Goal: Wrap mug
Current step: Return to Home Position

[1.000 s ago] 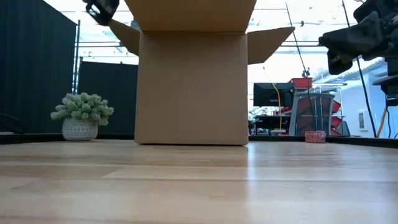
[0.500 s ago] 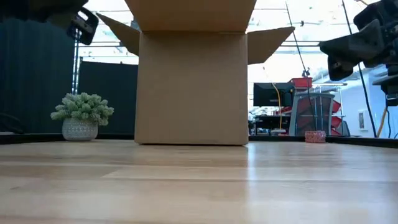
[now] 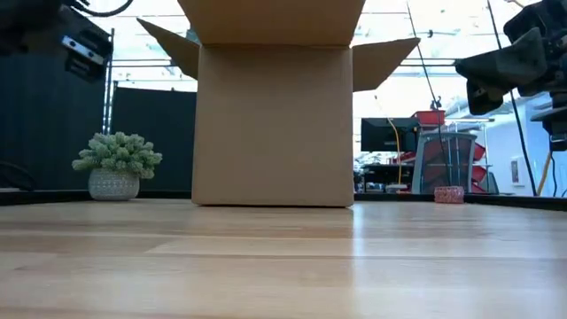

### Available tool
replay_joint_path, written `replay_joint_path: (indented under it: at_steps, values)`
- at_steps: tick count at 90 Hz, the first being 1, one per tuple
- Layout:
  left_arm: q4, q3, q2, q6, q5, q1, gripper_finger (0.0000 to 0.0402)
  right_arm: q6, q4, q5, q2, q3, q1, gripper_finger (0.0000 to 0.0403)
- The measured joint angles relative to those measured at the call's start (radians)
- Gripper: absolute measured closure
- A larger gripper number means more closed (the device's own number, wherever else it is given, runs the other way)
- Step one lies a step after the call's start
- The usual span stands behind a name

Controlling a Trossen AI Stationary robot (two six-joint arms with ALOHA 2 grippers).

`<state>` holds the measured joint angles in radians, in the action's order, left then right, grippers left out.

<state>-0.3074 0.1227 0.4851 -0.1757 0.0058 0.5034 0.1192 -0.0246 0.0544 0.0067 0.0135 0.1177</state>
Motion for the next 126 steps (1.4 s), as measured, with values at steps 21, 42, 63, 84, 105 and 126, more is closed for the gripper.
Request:
replay_joint_path:
  at_steps: [21,42,63,84,105,126]
  values:
    - [0.012,-0.017,-0.078,0.022,0.004,0.000,0.0402,0.000,0.000,0.000,0.000,0.000,0.000,0.0371]
    - [0.069,-0.017,-0.116,0.048,0.011,-0.033,0.0402,0.000,0.000,0.001,0.000,0.000,0.000,0.0371]
    - [0.142,-0.017,-0.160,0.057,0.012,-0.112,0.0402,0.000,-0.001,0.001,0.000,0.000,0.000,0.0371]
    - [0.166,-0.017,-0.230,0.058,0.075,-0.188,0.0402,0.000,-0.001,0.001,0.000,0.000,0.000,0.0371]
    - [0.196,-0.016,-0.305,0.078,0.146,-0.217,0.0402,0.000,0.000,0.001,0.000,0.000,0.000,0.0371]
    - [0.273,-0.016,-0.359,0.078,0.146,-0.237,0.0402,0.000,0.000,0.001,0.000,0.000,0.000,0.0371]
